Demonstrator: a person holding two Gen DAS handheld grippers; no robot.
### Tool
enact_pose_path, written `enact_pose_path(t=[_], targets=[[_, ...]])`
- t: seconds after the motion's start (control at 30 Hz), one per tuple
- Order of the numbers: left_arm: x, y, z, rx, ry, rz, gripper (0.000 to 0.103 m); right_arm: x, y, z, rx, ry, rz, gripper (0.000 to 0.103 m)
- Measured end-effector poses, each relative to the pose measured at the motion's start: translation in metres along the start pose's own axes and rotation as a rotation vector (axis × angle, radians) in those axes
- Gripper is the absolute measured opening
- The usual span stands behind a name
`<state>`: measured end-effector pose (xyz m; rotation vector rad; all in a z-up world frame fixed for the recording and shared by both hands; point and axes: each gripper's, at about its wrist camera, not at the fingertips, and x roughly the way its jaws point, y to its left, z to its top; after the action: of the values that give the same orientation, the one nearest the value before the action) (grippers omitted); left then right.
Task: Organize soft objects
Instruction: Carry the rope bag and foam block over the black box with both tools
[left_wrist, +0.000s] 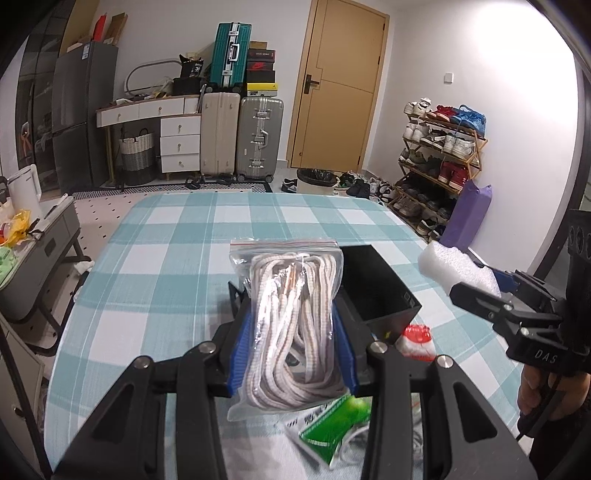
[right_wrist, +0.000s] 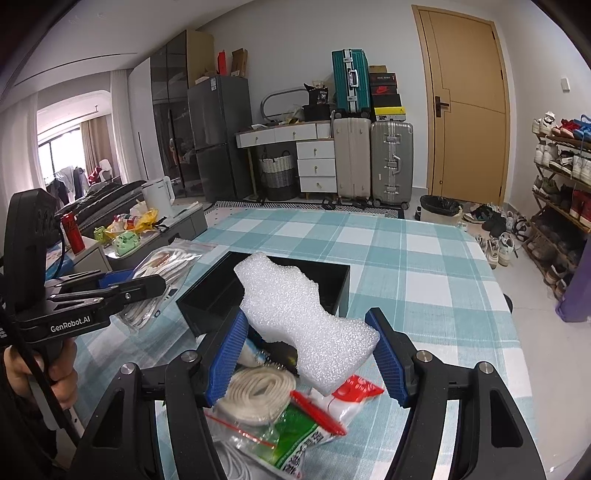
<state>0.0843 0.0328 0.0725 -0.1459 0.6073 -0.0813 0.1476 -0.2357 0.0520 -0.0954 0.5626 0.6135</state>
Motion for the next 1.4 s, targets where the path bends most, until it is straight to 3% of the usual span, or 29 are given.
enact_pose_path(t=[0.63, 1.4], targets=[[0.048, -0.001, 0.018, 0.008, 0.042, -0.018, 0.039, 0.060, -0.001, 0.021, -0.026, 0.078, -0.014, 0.067], [0.086, -0.001, 0.018, 0.022, 0.081, -0.014, 0.040, 0.107, -0.002, 0.024, -0.006, 0.093, 0.044, 0.067]])
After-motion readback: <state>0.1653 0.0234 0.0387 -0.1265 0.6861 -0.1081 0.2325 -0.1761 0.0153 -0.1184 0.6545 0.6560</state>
